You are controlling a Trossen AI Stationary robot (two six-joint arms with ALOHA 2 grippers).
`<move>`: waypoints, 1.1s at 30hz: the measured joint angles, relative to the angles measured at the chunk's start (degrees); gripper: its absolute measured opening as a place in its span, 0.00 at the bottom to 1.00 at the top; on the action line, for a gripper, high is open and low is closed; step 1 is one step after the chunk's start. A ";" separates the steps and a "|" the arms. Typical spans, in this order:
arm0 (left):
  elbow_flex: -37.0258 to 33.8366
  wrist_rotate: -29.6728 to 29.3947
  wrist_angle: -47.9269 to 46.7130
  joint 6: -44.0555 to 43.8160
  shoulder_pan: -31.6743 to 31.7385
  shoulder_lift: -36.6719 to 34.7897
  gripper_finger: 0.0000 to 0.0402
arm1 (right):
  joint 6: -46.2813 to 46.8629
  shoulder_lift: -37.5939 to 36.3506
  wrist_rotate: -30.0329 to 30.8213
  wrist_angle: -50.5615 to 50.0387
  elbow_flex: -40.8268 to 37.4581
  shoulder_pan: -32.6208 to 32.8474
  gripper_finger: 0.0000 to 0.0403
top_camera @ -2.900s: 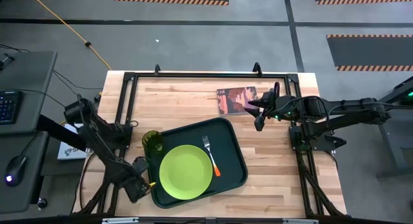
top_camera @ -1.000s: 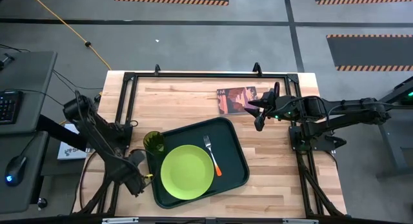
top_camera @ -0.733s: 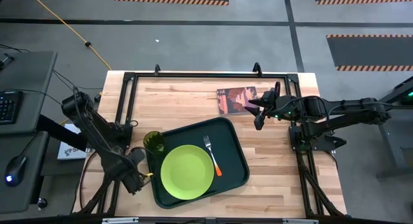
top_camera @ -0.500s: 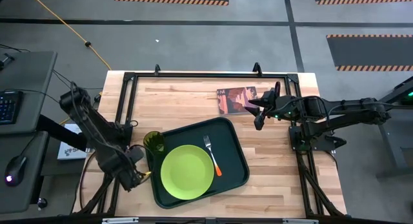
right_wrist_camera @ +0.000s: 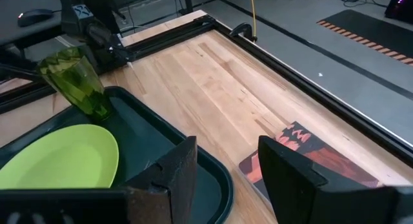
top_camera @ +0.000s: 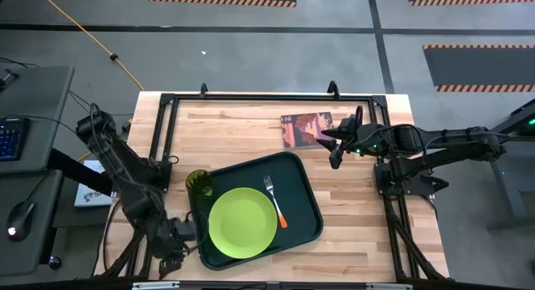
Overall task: Pick and place plate/cup/fork/spoon on tray
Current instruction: Put the black spoon on the black tray to the right of the orange fork
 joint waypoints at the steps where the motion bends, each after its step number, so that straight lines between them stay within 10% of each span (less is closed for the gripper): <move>1: 0.00 -0.42 1.69 2.23 0.60 -0.79 0.02 | 0.00 0.00 0.00 0.09 0.00 0.00 0.39; 12: 0.00 -2.43 6.94 45.25 25.11 -10.01 0.02 | -0.09 0.81 -0.09 3.88 0.00 0.00 0.39; 19: 0.02 -8.64 26.15 69.68 44.51 -11.72 0.02 | -3.01 6.56 -2.77 10.00 -0.02 -0.02 0.39; 33: -5.25 2.81 45.39 77.46 59.92 -4.80 0.01 | -18.05 25.00 -12.46 39.56 -0.02 -0.02 0.39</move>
